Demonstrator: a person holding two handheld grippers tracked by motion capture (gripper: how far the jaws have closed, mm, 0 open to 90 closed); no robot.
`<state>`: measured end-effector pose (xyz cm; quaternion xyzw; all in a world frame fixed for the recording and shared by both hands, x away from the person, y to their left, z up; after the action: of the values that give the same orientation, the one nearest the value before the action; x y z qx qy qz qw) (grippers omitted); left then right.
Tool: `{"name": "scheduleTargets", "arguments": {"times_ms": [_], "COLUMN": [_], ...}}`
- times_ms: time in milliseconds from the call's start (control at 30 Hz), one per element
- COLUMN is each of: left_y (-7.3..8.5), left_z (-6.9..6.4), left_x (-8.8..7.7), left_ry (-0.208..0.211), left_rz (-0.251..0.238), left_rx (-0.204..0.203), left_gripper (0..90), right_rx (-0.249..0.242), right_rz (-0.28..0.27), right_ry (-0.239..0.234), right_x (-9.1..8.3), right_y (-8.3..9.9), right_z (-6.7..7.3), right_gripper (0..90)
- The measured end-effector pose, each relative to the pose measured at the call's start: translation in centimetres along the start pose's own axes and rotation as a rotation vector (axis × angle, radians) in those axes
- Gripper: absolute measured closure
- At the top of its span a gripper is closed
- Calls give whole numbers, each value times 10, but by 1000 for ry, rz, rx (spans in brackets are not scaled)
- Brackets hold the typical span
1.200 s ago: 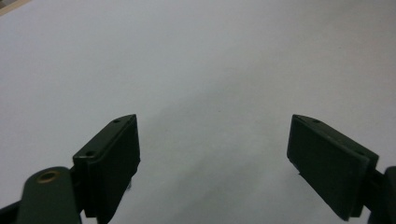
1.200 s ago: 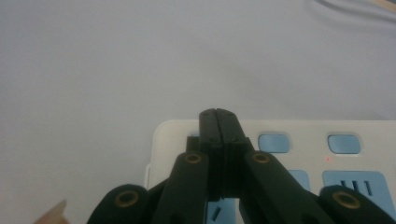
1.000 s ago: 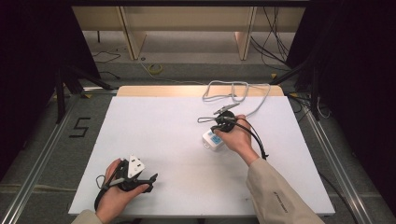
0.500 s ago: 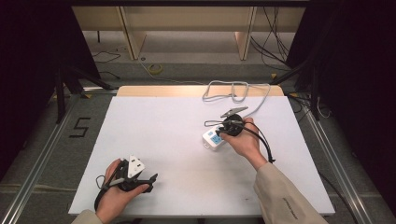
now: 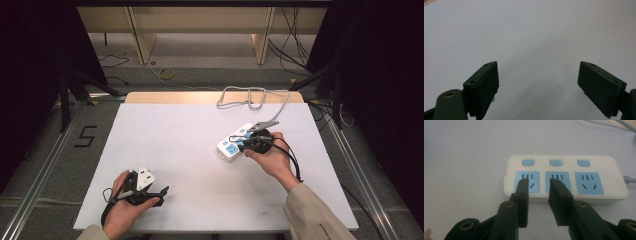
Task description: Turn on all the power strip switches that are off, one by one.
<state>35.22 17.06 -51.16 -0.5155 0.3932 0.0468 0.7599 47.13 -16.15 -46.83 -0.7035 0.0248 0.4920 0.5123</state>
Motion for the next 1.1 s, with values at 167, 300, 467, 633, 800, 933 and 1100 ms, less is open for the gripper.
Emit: {"name": "scheduleTargets", "arguments": {"times_ms": [167,300,467,633,800,933,1100], "left_y": [0,0,1,1,1,1,1], "left_z": [0,0,0,0,0,0,0], "left_x": [0,0,1,1,1,1,2], "left_ry": [1,2,3,5,6,9,9], "left_rz": [0,1,1,4,5,1,0], "left_rx": [-3,-6,-12,-12,-17,-28,-32], "left_gripper": [171,171,171,171,171,171,171], "right_rx": [6,9,17,20,23,23,26], "right_rz": [-6,-17,-29,-41,-58,-68,-77], "right_ry": [-2,-4,-4,-5,-4,4,15], "right_x": [-8,-13,-20,-27,-36,-42,-48], "right_y": [10,17,25,35,43,52,66], "right_z": [1,2,2,2,2,1,-1], "right_gripper": [672,650,623,588,564,537,519]}}
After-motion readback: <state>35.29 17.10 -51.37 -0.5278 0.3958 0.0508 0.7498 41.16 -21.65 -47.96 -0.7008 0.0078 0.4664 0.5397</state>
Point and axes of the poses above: each handheld gripper's, and its own axes: x roughly forward along the jaws, y roughly out of its underside, z roughly to its left, the point moved 5 cm from there along x, roughly forward along the jaws
